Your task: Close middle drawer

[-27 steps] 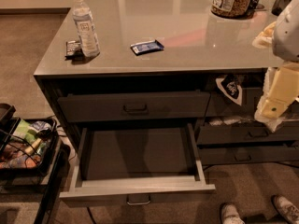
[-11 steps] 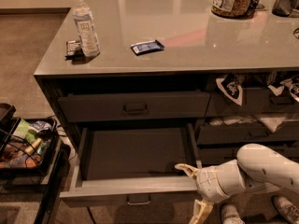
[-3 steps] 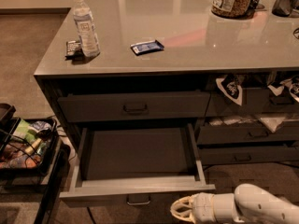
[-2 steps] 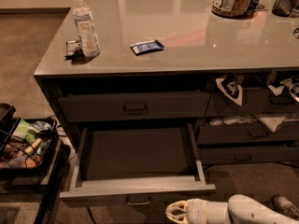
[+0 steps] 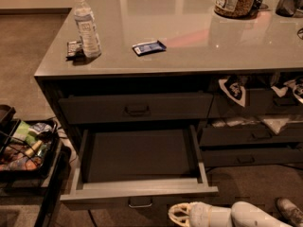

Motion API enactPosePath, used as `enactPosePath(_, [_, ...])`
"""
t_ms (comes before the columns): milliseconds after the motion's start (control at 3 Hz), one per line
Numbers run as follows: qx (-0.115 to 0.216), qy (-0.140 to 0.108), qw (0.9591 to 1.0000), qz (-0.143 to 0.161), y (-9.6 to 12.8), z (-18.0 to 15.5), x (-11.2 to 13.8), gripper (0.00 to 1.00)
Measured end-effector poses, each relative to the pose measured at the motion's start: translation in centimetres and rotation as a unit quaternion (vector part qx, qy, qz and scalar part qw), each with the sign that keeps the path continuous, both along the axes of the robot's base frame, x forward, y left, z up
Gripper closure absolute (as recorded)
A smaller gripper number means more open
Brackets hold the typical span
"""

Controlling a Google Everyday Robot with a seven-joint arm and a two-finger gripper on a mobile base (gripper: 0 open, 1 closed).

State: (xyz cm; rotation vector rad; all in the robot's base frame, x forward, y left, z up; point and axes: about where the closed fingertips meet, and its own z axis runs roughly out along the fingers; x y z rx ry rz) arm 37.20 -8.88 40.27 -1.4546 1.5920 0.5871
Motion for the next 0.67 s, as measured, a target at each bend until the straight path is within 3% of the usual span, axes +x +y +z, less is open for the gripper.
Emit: enactPosePath(667, [-0.032, -0.064, 0.9962, -0.049, -1.4, -1.7, 5.1, 1.0])
